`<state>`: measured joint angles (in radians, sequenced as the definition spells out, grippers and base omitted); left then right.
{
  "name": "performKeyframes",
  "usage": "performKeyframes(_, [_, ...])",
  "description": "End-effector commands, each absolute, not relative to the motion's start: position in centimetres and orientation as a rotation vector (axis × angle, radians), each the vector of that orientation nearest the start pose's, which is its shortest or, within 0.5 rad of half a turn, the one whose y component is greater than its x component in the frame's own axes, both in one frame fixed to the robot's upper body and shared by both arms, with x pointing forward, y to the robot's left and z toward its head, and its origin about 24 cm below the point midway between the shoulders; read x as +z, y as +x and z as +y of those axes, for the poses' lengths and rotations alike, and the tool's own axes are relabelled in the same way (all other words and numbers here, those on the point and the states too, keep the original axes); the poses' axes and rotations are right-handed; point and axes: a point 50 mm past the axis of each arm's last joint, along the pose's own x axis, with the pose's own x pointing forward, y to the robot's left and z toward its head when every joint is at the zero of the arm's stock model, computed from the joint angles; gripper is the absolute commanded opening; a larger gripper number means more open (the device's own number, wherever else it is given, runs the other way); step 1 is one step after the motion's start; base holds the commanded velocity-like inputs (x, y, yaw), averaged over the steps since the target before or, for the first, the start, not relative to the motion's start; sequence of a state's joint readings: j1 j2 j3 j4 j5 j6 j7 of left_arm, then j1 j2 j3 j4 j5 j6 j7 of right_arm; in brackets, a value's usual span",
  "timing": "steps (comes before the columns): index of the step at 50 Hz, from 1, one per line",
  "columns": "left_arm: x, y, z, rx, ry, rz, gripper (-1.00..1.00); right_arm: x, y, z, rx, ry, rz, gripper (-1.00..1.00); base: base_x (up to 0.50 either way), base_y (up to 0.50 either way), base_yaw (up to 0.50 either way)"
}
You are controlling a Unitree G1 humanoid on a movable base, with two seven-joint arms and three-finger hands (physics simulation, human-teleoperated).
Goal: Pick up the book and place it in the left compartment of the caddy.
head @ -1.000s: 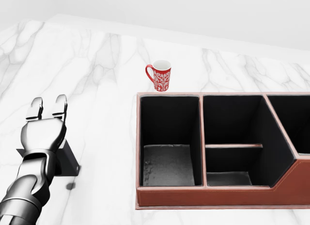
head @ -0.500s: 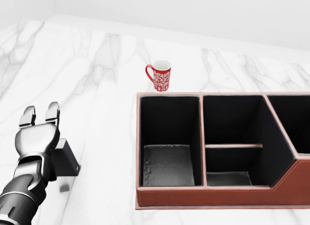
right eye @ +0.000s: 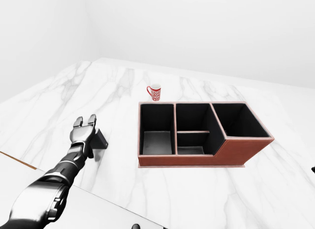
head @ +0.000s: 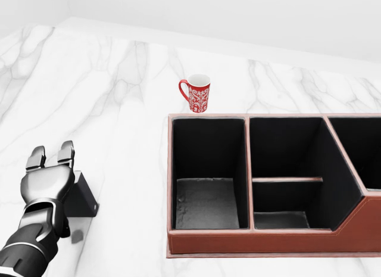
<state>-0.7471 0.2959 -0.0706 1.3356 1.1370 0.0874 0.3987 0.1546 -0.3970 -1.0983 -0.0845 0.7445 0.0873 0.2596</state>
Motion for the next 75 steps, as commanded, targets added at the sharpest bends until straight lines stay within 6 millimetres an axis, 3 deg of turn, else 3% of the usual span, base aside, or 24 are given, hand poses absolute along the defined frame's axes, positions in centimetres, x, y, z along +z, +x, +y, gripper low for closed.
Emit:
performKeyframes(1, [0.0,33.9,23.1,0.042,1.567,0.381,1.0,14.5,10.3,-41.5,-0.669,0.163,-0.46,1.0,0.0,0.0,0.0])
performKeyframes(20, [-1.4,32.9,23.3,-0.002,1.552,0.446,1.0,14.4,10.3,-41.5,-0.669,0.164,-0.456,1.0,0.0,0.0,0.0])
performKeyframes(21, [-1.6,32.8,23.2,-0.018,1.562,0.451,0.86,14.4,10.3,-41.5,-0.669,0.163,-0.458,1.0,0.0,0.0,0.0])
performKeyframes(22, [-1.7,32.7,23.1,-0.034,1.583,0.447,0.07,14.4,10.3,-41.6,-0.669,0.164,-0.456,1.0,0.0,0.0,0.0])
performKeyframes(24, [-1.7,32.7,23.2,-0.017,1.569,0.446,-1.0,14.2,10.4,-41.6,-0.667,0.166,-0.451,1.0,0.0,0.0,0.0])
performKeyframes(38, [-0.7,33.4,23.1,0.006,1.628,0.378,-1.0,14.5,10.2,-41.6,-0.67,0.161,-0.462,1.0,0.0,0.0,0.0])
performKeyframes(47, [-1.1,33.0,23.2,-0.022,1.661,0.383,-1.0,14.8,10.1,-41.6,-0.666,0.165,-0.48,1.0,0.0,0.0,0.0])
performKeyframes(54, [-0.7,33.0,23.5,0.05,1.653,0.337,-1.0,14.6,10.2,-41.6,-0.664,0.168,-0.473,1.0,0.0,0.0,0.0])
performKeyframes(75, [2.1,34.5,24.3,0.19,1.651,0.22,-1.0,14.6,10.1,-41.5,-0.66,0.171,-0.475,1.0,0.0,0.0,0.0])
